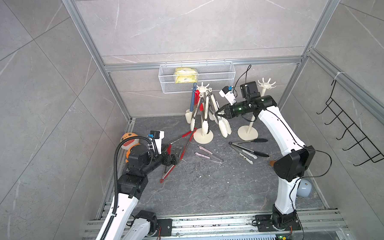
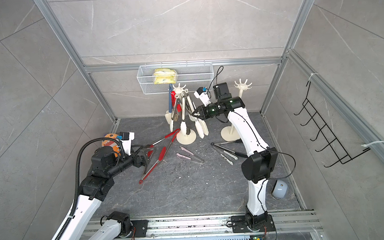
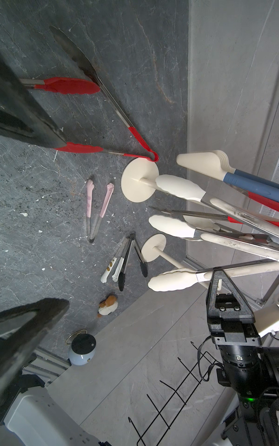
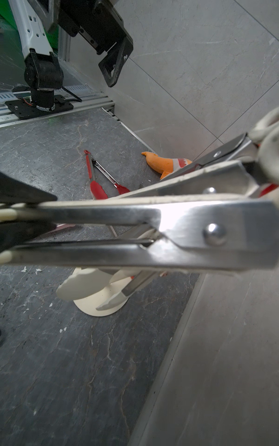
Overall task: Hang food tongs on kitchen utensil racks
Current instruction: Hang the food tongs on the rack.
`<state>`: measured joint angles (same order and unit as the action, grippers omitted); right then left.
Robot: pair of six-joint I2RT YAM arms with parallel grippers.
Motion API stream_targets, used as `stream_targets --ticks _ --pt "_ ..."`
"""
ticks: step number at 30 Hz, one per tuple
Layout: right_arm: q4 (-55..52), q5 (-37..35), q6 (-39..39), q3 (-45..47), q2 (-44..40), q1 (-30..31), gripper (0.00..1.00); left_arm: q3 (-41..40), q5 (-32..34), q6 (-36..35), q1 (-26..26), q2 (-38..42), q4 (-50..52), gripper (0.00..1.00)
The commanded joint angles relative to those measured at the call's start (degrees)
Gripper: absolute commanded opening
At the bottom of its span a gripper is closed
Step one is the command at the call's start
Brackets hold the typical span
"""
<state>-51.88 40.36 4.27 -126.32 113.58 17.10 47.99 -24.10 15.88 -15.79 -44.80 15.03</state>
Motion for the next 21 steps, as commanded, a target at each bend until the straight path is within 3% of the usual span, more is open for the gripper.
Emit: stream_targets --ticks 1,5,15,21 --pt "-0.63 -0.73 0.45 0.0 0.28 -0.19 0.26 0.4 0.21 0.38 -0.21 0.69 -0.4 1.0" --pt "-0.59 -3.43 0.36 0.2 -0.27 -0.32 0.39 0.43 0.26 0.47 -0.25 0.63 -0.28 1.0" --pt "1.96 -9.43 -1.33 4.64 -5.51 -0.55 0.58 0.56 -0.02 0.53 -0.22 0.32 -0.45 1.0" --pt "12.34 -12.18 -7.18 20.83 -16.76 -0.44 0.78 0.06 0.1 1.34 -0.21 -0.33 -1.4 1.0"
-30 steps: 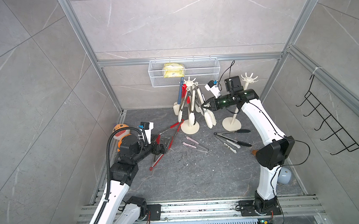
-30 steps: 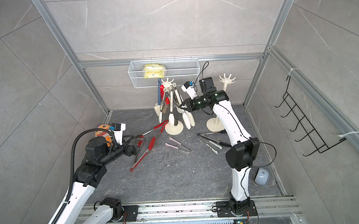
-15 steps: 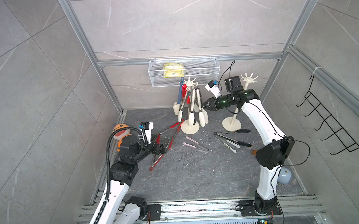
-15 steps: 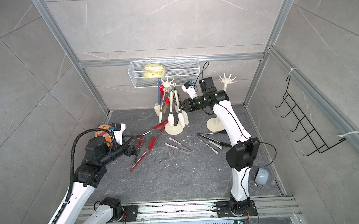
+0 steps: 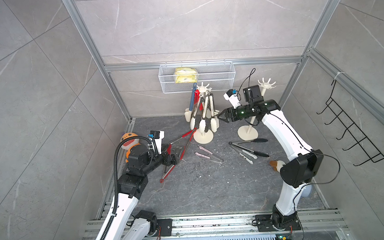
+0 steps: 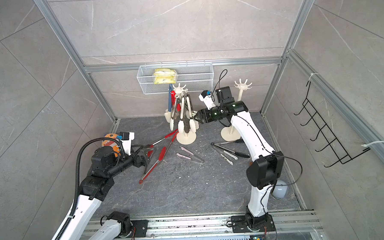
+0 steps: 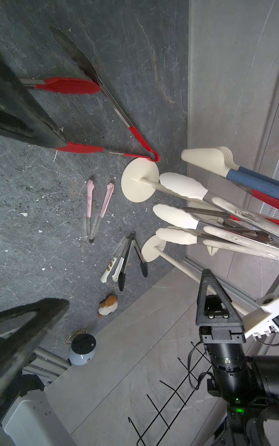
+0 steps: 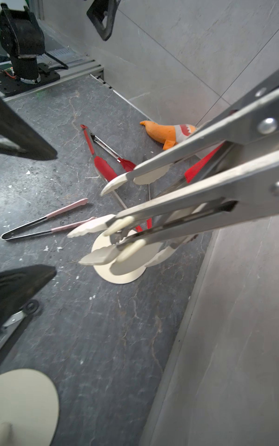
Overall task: Hang food tongs on kitchen utensil racks
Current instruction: Hang the food tongs on the rack.
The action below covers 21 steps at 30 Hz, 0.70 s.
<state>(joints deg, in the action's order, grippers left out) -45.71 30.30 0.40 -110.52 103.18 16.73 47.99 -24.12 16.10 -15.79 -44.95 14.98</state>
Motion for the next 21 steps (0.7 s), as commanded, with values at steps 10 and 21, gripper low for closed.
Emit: stream_targets --ticks 10,21 --pt "12.8 -9.91 -5.97 31.06 -27.05 0.05 0.93 -1.15 1.84 5.36 -0.38 -1.57 -1.06 1.0" --pt "5.96 -11.91 -7.55 43.24 -36.16 0.06 0.96 -3.92 12.77 11.77 -11.16 0.02 -0.38 0.99"
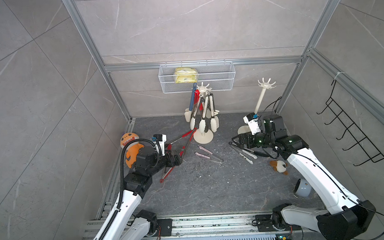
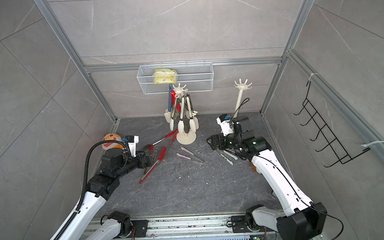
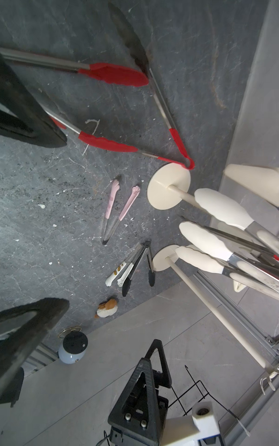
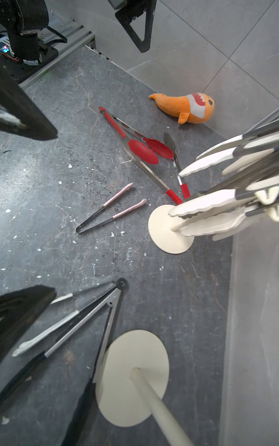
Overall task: Hang food tongs on kitchen utensil racks
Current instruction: Hang the food tongs on the rack, then move the rack to the center of the board.
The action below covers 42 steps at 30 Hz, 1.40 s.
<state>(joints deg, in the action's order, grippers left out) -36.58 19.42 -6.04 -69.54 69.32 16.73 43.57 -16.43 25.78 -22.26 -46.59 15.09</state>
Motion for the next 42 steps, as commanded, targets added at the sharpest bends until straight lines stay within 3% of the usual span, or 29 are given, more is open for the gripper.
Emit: stream_targets --ticks 1,11,16,28,34,42 --pt "-3.54 -1.35 -0.99 3.33 -2.89 0.06 0.96 0.67 7.58 1.68 -7.21 1.76 0.07 1.0" --pt "-9.31 -8.32 -2.21 11.38 -6.21 -0.08 0.96 4.45 28.39 1.6 -31.9 -4.08 1.34 0.99" --pt "-4.78 -12.92 -4.01 14.43 -7.79 -0.8 0.97 5.9 32.73 1.21 -37.8 -6.46 -0.89 0.98" --pt "19.94 -18.71 -9.73 16.21 2.1 -8.58 0.95 6.7 31.36 -6.85 -39.94 -5.03 -6.2 1.0" --pt "42.72 -18.07 -13.53 19.52 11.01 -12.87 0.93 6.62 30.76 -12.07 -39.91 -0.22 -5.65 1.0" --pt "56.17 -16.63 -12.95 12.04 24.88 -14.18 0.87 5.15 36.6 -13.92 -39.88 5.06 -2.48 1.0"
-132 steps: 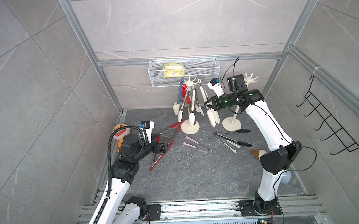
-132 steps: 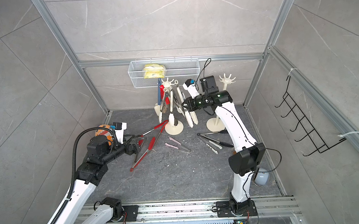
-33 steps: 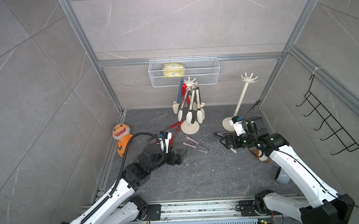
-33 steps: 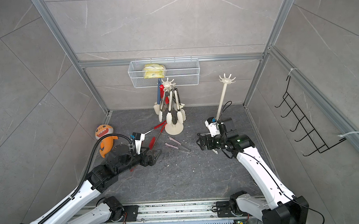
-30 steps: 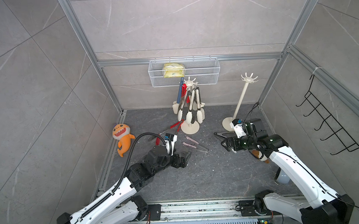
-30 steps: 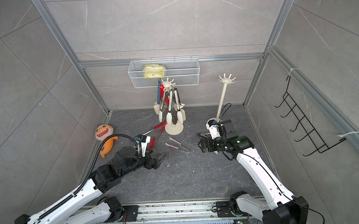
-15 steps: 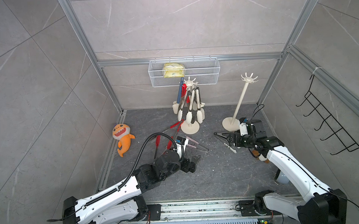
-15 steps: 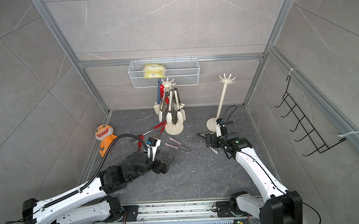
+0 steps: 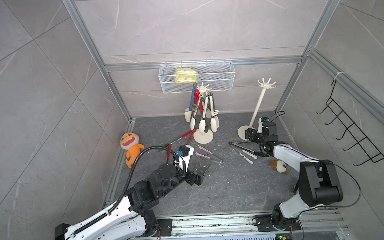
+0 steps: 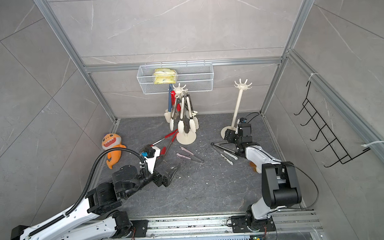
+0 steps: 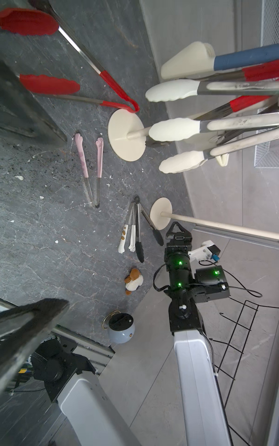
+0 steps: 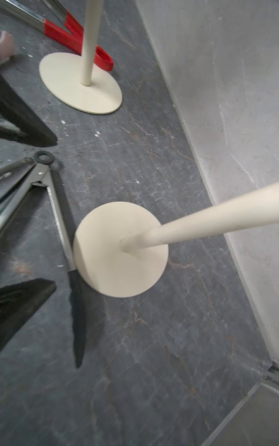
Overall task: Hang food tongs on kitchen utensil racks
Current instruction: Move the rack to the center of the board.
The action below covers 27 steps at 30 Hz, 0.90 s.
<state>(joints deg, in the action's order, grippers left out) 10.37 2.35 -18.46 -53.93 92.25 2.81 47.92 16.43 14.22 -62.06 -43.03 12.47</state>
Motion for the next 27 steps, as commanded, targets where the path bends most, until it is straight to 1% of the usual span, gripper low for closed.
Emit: stream_targets --ticks 1,4,8,12,13,15,23,27 --pt "9.7 0.67 -0.17 -4.92 3.26 -0.31 0.86 0.36 5.24 -1.93 -0.05 2.04 0.11 1.0" --pt "9.97 -0.48 0.7 -8.04 5.97 -0.38 0.84 -0.77 7.66 -0.54 -0.08 3.06 -0.84 1.0" --pt "13.25 -2.68 2.11 -9.42 7.92 -0.92 0.8 -1.86 10.25 -0.01 -0.08 3.3 -1.35 1.0" --pt "16.03 -3.78 4.83 -10.77 9.42 -1.17 0.77 -2.21 10.36 0.54 -0.08 3.13 -2.19 1.0" --pt "16.1 -3.85 5.37 -11.53 10.06 -1.38 0.76 -2.29 12.04 0.72 -0.03 3.16 -2.2 1.0" --pt "16.55 -4.01 5.87 -12.72 11.13 -1.45 0.73 -2.79 12.39 0.96 -0.07 3.12 -2.35 1.0" --pt "20.8 -5.17 6.93 -14.86 13.89 -1.46 0.59 -3.79 13.81 2.12 -0.08 3.21 -2.61 1.0" --pt "21.0 -4.18 7.16 -15.28 14.06 -1.43 0.49 -4.15 14.24 2.69 -0.07 3.63 -2.68 1.0"
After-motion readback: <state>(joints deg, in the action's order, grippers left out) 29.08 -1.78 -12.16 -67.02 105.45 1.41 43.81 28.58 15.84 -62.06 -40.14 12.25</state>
